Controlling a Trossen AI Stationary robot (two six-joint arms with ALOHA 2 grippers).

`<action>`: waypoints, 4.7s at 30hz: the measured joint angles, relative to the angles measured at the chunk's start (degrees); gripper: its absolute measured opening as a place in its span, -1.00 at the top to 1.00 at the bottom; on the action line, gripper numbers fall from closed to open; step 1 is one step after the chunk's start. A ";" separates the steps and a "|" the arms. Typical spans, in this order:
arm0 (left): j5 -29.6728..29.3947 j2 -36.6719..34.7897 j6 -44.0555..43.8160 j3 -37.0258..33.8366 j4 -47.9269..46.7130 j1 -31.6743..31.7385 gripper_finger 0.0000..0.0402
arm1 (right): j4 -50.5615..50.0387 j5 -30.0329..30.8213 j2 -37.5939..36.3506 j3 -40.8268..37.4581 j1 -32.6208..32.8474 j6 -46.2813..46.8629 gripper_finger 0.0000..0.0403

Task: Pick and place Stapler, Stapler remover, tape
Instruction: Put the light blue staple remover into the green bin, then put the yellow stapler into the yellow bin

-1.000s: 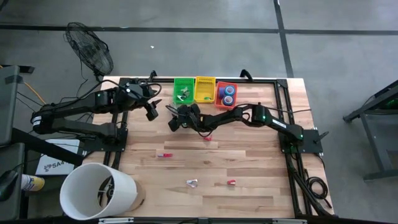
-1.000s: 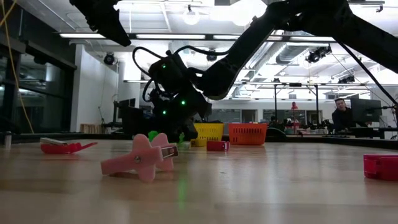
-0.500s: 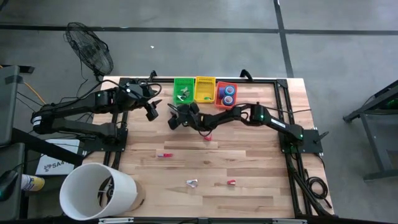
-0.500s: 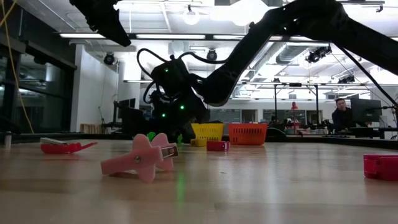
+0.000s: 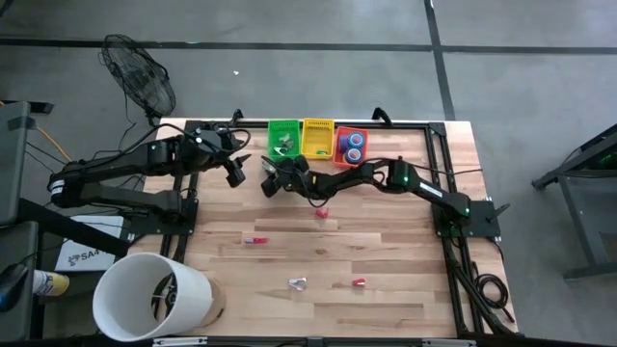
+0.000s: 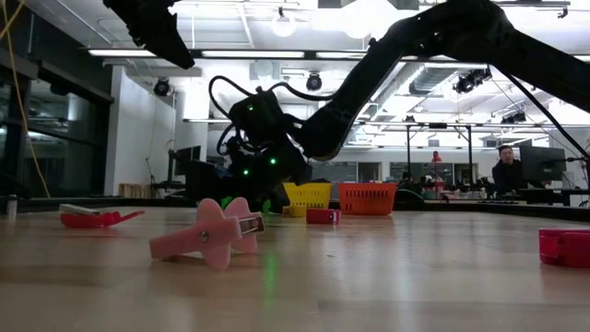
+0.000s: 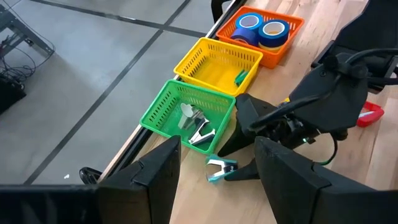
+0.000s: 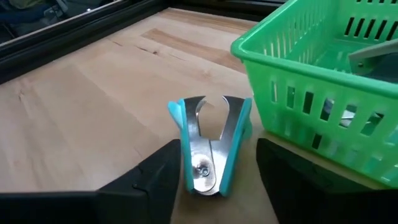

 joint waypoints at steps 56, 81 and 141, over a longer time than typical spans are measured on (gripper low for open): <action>0.89 -4.42 3.14 -0.04 4.38 -0.02 0.01 | -33.49 -32.21 -23.80 -0.17 -15.82 -17.77 0.59; 0.96 -4.50 3.10 -0.04 4.35 -0.02 0.01 | -27.68 -30.33 -21.68 -0.11 -14.81 -5.33 0.26; 7.41 -4.50 2.81 0.00 4.33 -0.02 0.01 | -68.39 -30.08 -24.51 -0.09 -6.43 -76.33 -0.10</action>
